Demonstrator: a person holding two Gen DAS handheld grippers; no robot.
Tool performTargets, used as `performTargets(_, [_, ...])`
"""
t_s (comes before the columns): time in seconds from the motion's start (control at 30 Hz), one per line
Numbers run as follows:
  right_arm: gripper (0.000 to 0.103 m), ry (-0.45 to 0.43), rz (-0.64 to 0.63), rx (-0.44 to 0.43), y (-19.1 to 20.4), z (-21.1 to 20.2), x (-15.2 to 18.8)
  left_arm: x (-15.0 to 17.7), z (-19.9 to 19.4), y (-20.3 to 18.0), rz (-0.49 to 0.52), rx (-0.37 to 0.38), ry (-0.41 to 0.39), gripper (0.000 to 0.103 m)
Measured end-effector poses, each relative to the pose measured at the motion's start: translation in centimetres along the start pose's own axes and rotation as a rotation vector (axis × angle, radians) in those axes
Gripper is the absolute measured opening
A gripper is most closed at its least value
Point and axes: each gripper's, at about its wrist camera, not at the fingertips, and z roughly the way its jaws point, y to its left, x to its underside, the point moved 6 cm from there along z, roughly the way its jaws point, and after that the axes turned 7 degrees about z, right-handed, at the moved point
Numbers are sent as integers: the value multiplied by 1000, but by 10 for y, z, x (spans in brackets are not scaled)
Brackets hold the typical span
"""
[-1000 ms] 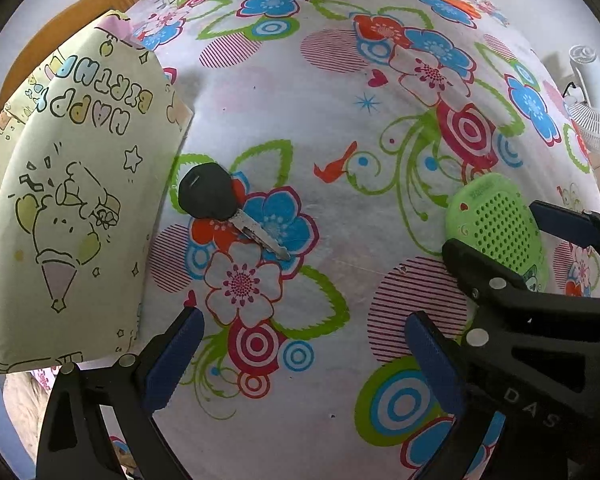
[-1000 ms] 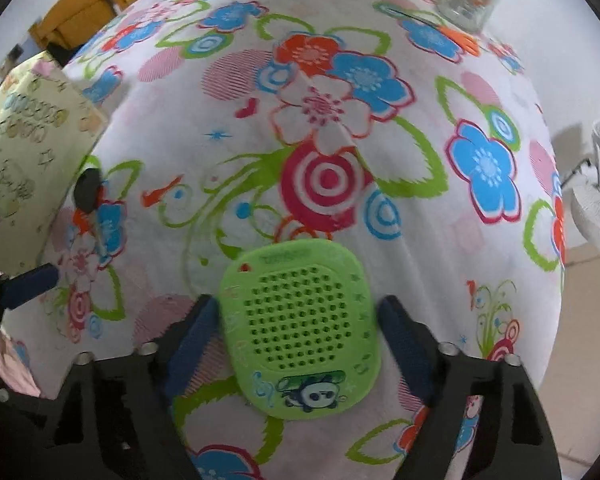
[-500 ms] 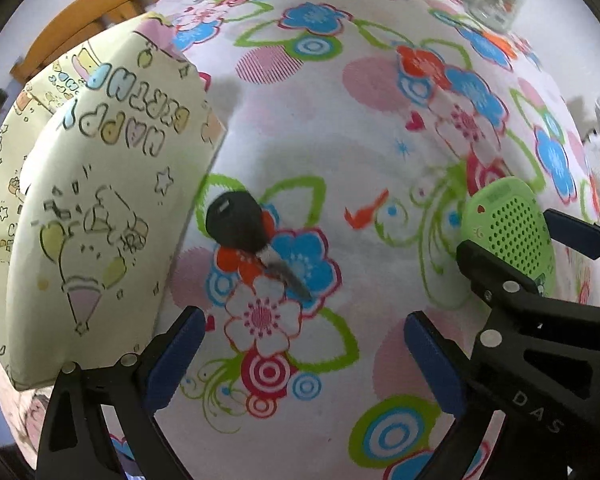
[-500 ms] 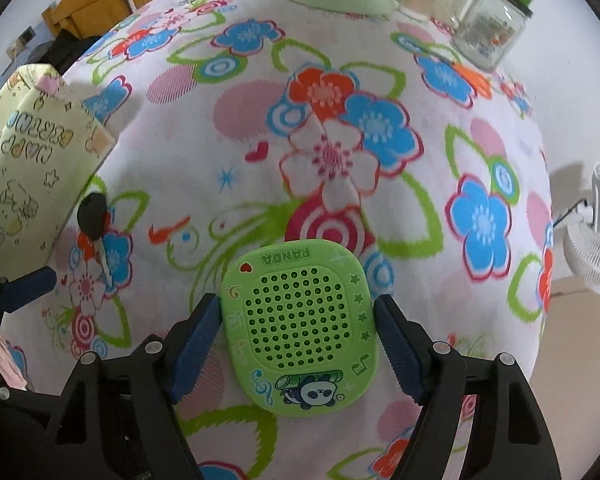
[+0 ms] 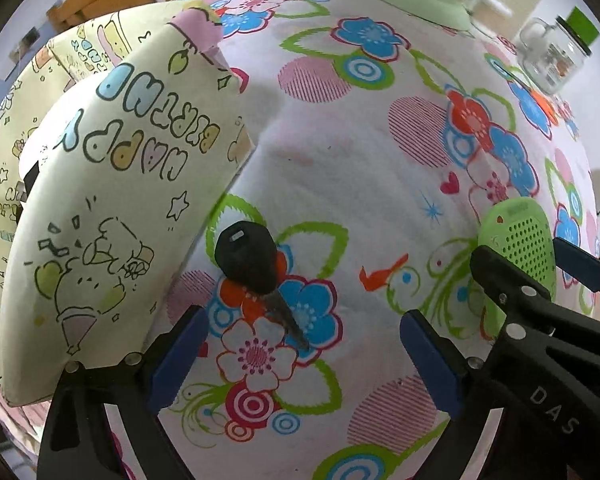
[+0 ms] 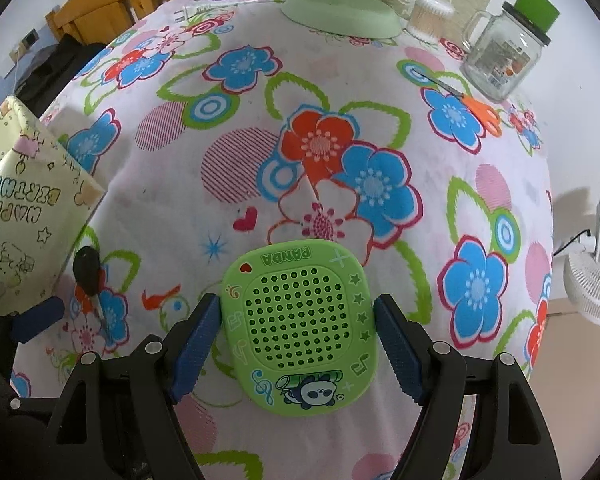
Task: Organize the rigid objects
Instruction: 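Grasp the black car key by its head with the left tool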
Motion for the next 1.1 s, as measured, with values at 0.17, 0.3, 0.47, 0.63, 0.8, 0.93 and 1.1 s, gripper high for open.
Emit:
performTargets(0.17, [79, 7, 14, 3, -4, 5, -5, -11, 9, -1, -38, -30, -17, 95])
performTargets(0.3, [79, 17, 25, 0, -6, 9, -7, -22, 18, 0, -49, -44, -24, 95])
performTargets(0.47, [79, 26, 45, -12, -7, 11, -8, -32, 25, 5, -49, -50, -42, 96])
performTargets(0.63, [79, 25, 57, -21, -6, 13, -12, -44, 32, 5, -38, -56, -63, 95])
performTargets(0.8, [79, 16, 54, -30, -3, 12, -14, -59, 29, 4, 7, -33, -100, 72])
performTargets(0.93, [79, 15, 62, -38, 0, 10, -16, -69, 24, 3, 37, -21, -114, 41])
performTargets(1.1, [80, 24, 76, -39, -2, 9, -12, -74, 26, -4, 82, -12, -97, 31])
